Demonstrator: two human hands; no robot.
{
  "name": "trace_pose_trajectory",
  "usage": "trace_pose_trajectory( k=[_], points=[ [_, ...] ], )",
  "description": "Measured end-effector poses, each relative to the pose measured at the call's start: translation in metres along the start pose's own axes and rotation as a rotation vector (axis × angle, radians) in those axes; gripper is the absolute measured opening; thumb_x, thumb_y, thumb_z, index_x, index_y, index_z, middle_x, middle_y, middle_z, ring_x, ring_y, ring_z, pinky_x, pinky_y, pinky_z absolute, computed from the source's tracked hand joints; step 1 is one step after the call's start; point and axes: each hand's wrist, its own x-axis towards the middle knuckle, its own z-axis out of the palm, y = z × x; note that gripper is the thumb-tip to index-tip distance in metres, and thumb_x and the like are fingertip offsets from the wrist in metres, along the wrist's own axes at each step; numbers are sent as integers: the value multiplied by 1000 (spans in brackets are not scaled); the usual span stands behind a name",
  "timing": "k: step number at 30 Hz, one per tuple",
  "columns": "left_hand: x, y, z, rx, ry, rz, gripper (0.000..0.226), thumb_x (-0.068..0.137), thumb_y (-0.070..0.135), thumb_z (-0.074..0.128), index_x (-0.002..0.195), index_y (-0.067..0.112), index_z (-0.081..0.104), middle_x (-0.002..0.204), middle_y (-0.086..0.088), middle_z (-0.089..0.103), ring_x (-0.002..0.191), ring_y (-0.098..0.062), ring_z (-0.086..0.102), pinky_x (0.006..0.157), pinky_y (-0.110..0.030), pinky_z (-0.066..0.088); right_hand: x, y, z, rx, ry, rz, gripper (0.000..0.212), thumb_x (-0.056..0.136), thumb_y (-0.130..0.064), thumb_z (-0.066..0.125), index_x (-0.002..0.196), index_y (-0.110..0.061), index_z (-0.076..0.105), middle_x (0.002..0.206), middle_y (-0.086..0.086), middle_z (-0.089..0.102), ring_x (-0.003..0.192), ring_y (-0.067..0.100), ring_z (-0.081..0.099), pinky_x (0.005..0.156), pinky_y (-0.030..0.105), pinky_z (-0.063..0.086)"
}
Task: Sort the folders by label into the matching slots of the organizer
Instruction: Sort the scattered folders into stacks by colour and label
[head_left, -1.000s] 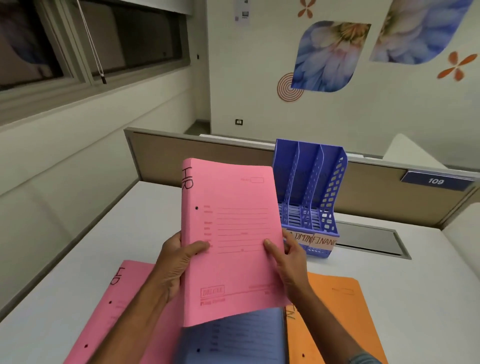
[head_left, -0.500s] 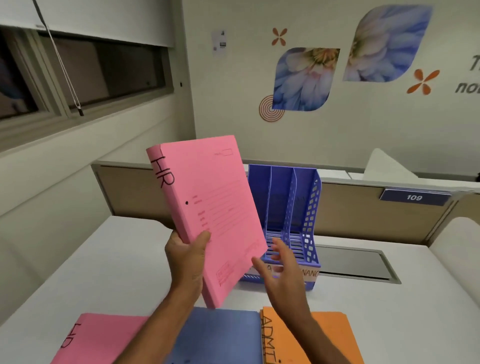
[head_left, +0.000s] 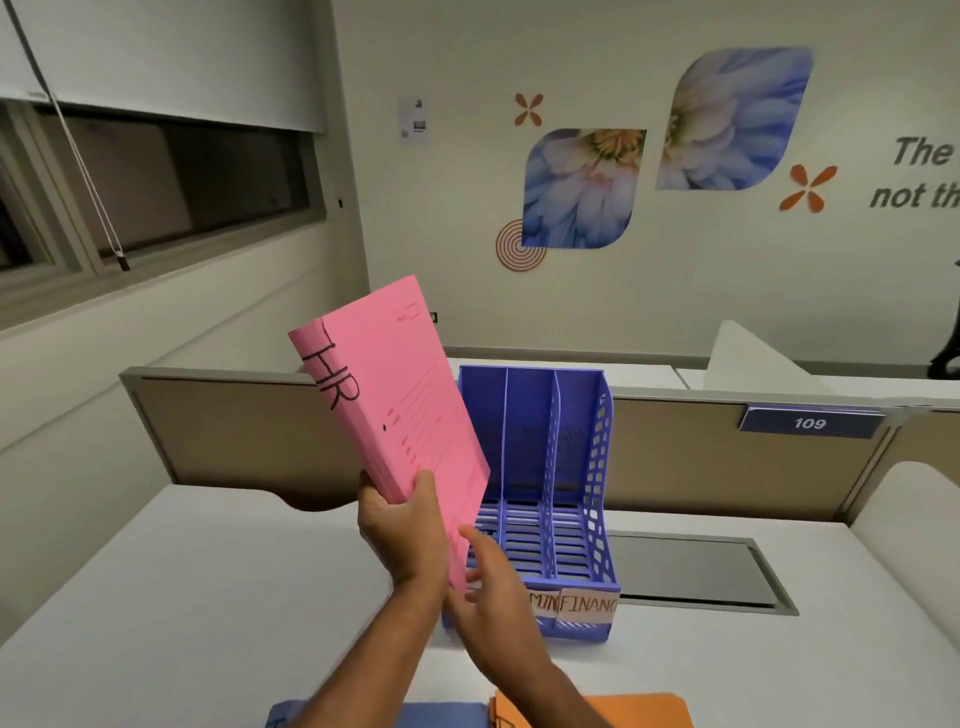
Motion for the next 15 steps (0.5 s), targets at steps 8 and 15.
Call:
trace_pose_trajectory(
  k=[8, 15],
  points=[
    [9, -27, 37, -15, -17, -31, 45, 84, 15, 73, 126, 13, 58, 121, -6, 67, 103, -30, 67, 90, -49, 58, 39, 31, -2, -29, 31, 59, 52, 90, -34, 67, 137, -28, 43, 137, -10, 51, 118, 10, 55, 99, 34, 52],
    [11, -52, 51, 34, -63, -15, 38, 86, 13, 70, 123, 11, 61, 121, -9, 67, 102, -30, 66, 91, -47, 57, 50, 49, 0, -51, 48, 127, 54, 92, -29, 65, 141, -27, 41, 139, -9, 51, 120, 11, 54, 103, 35, 50]
  ],
)
